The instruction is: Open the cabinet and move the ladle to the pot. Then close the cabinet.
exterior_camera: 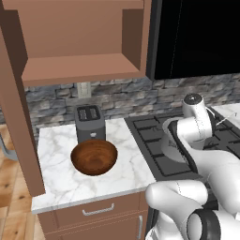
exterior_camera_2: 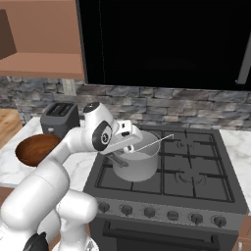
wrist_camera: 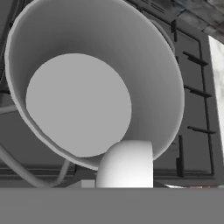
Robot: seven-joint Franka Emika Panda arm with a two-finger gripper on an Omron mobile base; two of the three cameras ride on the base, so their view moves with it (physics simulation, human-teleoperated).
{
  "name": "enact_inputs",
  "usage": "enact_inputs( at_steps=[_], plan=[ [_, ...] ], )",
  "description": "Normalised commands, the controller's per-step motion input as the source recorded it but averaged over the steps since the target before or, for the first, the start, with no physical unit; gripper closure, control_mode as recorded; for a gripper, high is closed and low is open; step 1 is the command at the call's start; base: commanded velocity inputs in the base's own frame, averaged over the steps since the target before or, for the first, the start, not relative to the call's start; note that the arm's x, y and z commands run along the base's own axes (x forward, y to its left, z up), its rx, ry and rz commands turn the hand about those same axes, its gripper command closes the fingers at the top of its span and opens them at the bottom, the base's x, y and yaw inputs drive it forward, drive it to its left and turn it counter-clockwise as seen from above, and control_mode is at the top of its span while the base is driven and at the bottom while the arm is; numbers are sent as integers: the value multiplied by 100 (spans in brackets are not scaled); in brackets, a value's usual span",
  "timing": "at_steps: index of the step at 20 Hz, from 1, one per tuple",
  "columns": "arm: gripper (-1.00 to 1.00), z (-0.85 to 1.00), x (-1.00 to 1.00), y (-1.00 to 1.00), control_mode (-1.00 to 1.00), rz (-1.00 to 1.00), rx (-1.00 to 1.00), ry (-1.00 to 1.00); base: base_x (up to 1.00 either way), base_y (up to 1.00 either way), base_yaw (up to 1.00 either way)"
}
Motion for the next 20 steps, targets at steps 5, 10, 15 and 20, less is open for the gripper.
enact_inputs(
  at_steps=[5,10,15,20],
  plan=[
    [100,0,2,0,-100,4,2,2,0,0,0],
    [100,0,4,0,-100,5,2,3,0,0,0],
    [100,-1,7,0,-100,4,1,5,0,0,0],
    [100,-6,11,0,-100,2,0,7,0,0,0]
  ],
)
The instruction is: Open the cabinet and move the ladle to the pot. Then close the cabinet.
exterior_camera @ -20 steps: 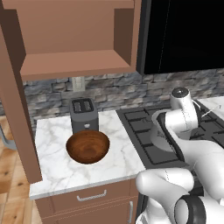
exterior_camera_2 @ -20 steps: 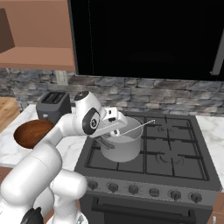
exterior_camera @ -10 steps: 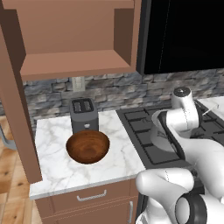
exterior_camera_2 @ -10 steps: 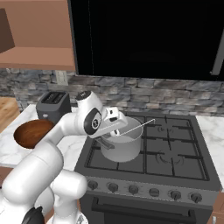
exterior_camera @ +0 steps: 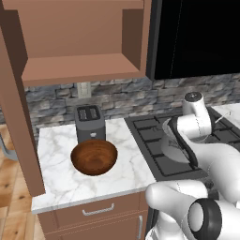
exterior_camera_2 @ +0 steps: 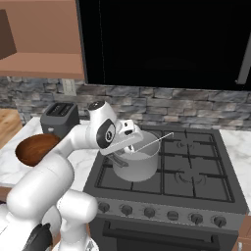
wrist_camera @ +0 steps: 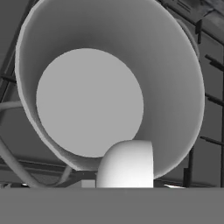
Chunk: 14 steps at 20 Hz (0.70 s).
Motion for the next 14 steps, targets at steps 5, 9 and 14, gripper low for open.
enact_inputs(
  at_steps=[5,9,14],
  plan=[
    [100,-7,11,0,-100,1,0,7,0,0,0],
    [100,-4,8,0,-100,1,0,4,0,0,0],
    [100,0,4,0,-100,1,1,0,0,0,0]
  ],
)
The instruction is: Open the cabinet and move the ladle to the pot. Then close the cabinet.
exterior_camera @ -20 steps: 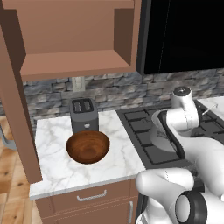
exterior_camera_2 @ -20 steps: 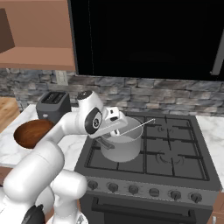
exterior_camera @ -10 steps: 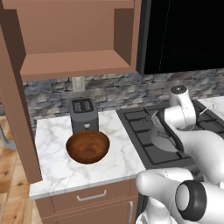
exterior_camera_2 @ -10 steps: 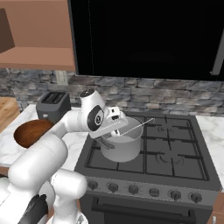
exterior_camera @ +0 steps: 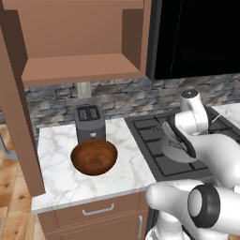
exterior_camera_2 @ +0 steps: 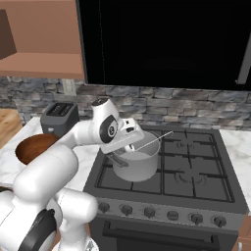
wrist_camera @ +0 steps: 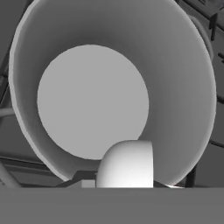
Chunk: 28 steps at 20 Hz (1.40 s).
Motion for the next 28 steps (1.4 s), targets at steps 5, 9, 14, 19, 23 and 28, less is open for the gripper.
enact_inputs(
  at_steps=[5,9,14,19,23,28],
  plan=[
    [100,-3,2,-1,-100,2,1,0,0,0,0],
    [100,-7,6,0,-100,2,1,0,0,0,0],
    [100,-7,5,0,-100,3,2,0,0,0,0],
    [100,-6,7,0,-100,3,2,1,0,0,0],
    [100,-9,4,0,-100,3,2,2,0,0,0],
    [100,-10,3,0,-100,4,2,2,0,0,0]
  ],
)
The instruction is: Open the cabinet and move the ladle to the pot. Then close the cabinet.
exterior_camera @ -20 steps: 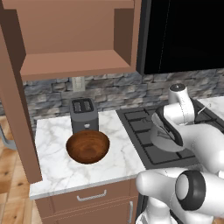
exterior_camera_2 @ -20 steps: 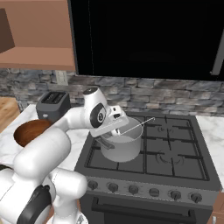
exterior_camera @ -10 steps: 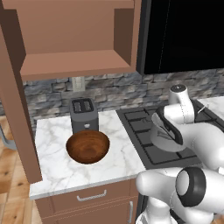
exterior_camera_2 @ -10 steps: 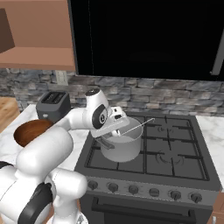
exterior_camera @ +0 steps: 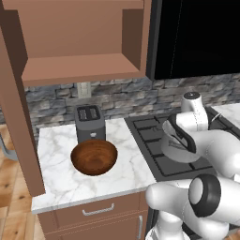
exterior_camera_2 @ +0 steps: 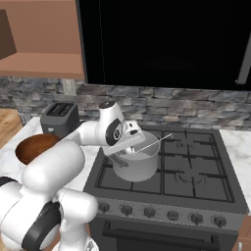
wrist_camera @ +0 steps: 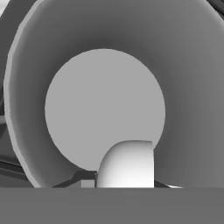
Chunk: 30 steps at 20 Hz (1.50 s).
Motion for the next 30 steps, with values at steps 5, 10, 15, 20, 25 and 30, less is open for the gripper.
enact_inputs(
  at_steps=[5,10,15,20,25,30],
  plan=[
    [100,-11,5,0,-100,4,2,3,0,0,0],
    [100,-7,7,0,-100,3,2,4,0,0,0],
    [100,-8,8,0,-100,3,1,4,0,0,0],
    [100,-8,10,0,-100,2,1,5,0,0,0],
    [-100,-10,9,0,-100,2,0,6,0,0,0],
    [-100,-4,4,-1,-100,2,1,2,0,0,0]
  ],
)
